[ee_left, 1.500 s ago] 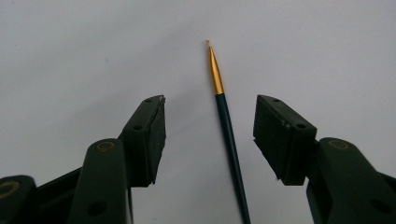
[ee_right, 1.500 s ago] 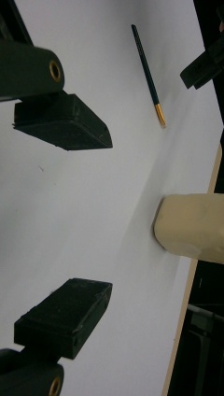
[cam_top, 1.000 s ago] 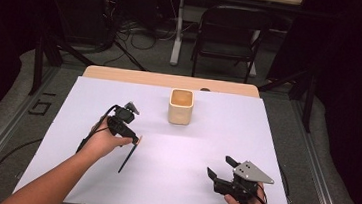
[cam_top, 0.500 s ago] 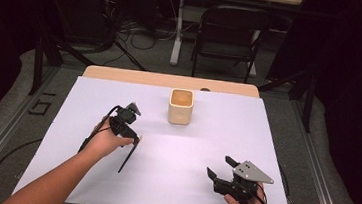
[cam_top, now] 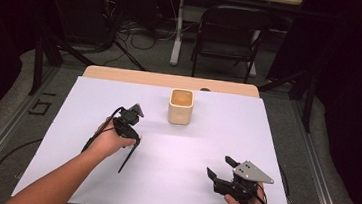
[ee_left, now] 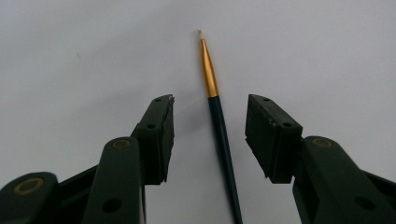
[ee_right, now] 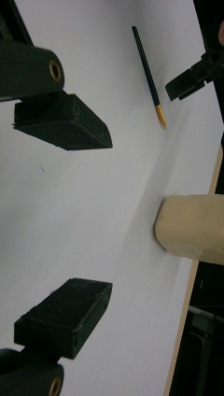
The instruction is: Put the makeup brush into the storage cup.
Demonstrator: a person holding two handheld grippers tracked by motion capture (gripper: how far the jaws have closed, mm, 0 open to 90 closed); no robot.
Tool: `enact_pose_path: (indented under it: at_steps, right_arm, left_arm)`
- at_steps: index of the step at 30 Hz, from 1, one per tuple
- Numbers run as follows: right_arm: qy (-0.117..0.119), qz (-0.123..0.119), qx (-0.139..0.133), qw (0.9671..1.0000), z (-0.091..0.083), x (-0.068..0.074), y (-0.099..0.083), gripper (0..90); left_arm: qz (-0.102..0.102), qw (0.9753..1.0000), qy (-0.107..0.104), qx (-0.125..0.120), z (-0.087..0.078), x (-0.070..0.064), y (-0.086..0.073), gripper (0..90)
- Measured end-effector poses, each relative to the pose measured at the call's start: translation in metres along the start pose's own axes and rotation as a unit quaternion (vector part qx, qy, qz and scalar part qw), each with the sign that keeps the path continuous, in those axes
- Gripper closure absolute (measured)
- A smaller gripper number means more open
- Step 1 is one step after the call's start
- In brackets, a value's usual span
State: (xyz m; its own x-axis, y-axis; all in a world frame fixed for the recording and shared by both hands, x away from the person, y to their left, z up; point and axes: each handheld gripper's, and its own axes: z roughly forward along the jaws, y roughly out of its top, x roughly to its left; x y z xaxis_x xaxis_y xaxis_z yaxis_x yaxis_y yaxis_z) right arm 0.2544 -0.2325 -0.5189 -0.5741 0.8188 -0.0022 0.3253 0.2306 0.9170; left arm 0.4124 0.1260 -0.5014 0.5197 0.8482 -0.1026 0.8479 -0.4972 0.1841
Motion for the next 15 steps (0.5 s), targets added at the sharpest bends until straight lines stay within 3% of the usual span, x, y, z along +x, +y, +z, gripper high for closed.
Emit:
enact_pose_path:
  at_steps: [15]
  right_arm:
    - [0.0, 0.001, -0.008, 1.0, 0.0014, -0.0007, -0.0008, 25.4]
  left_arm:
    - [-0.001, 0.9998, 0.003, 0.018, 0.0087, -0.0024, 0.0061, 55.8]
